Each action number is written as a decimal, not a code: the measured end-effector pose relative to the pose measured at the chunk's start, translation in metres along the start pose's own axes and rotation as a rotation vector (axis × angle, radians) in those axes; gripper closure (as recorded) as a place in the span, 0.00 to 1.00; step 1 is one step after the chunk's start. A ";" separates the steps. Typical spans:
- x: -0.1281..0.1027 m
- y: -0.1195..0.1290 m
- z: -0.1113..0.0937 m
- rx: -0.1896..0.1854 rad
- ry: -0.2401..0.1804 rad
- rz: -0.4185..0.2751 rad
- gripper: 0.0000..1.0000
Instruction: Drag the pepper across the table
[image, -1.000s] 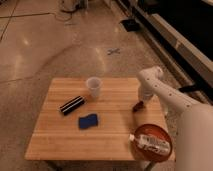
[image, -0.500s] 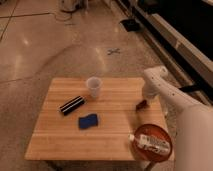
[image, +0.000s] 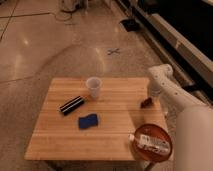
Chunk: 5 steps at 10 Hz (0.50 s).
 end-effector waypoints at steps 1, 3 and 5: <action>0.001 -0.002 -0.003 0.009 -0.008 0.005 0.26; -0.006 -0.006 -0.009 0.022 -0.061 0.006 0.26; -0.018 -0.009 -0.014 0.035 -0.128 0.006 0.26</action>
